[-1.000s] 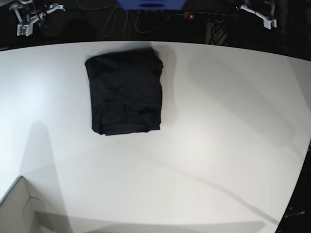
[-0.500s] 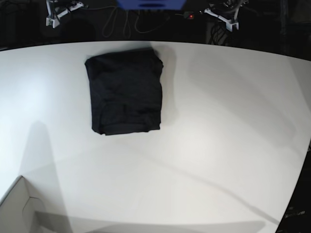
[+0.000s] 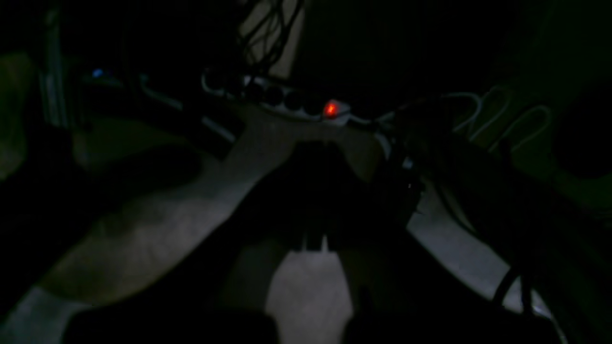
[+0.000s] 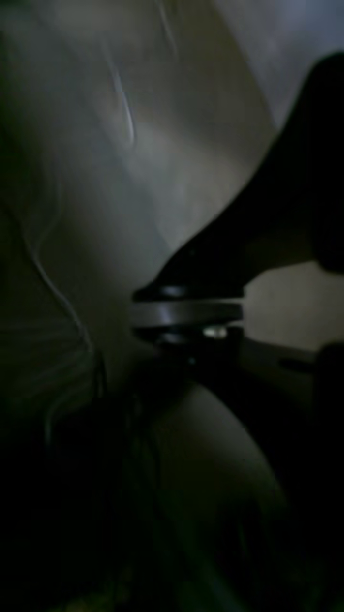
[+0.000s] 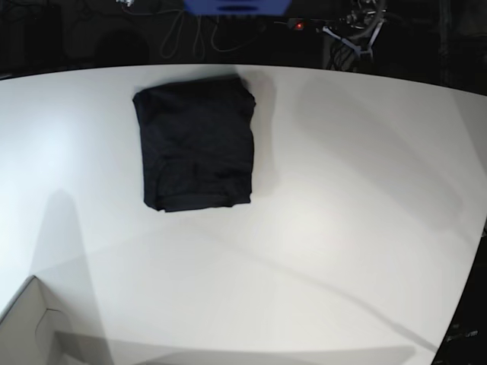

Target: Layout the t-shirt on the table in an organized manner, then fold the t-shirt properly

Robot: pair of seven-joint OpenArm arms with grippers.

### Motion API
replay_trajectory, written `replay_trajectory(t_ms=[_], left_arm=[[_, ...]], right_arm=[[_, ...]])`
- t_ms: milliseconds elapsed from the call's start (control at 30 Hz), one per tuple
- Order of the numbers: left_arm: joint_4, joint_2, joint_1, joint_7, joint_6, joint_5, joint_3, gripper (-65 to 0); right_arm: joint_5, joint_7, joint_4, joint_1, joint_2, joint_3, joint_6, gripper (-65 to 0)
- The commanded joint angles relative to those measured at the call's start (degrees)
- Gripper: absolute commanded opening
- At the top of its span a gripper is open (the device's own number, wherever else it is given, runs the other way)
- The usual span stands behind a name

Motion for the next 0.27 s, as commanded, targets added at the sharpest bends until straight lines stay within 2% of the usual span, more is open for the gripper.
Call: replay_trajectory(t_ms=[0, 100, 133, 233], left_arm=[[0.2, -0.4, 0.3, -0.4, 0.1, 0.3, 0.0, -65.0], [0.2, 0.5, 0.2, -0.5, 0.1, 0.2, 0.0, -65.0], [0.2, 0.6, 0.2, -0.5, 0.1, 0.2, 0.0, -65.0], [0.2, 0.7, 0.2, -0.5, 0.1, 0.2, 0.0, -65.0]], right_arm=[[0.4, 0.1, -0.1, -0.3, -0.1, -2.7, -3.4, -65.0], [0.4, -1.9, 0.6, 0.0, 0.1, -8.3, -11.4, -65.0], [0.4, -2.4, 1.6, 0.0, 0.1, -8.9, -12.5, -65.0], [0.4, -4.9, 3.4, 0.0, 0.7, -11.6, -12.6, -65.0]])
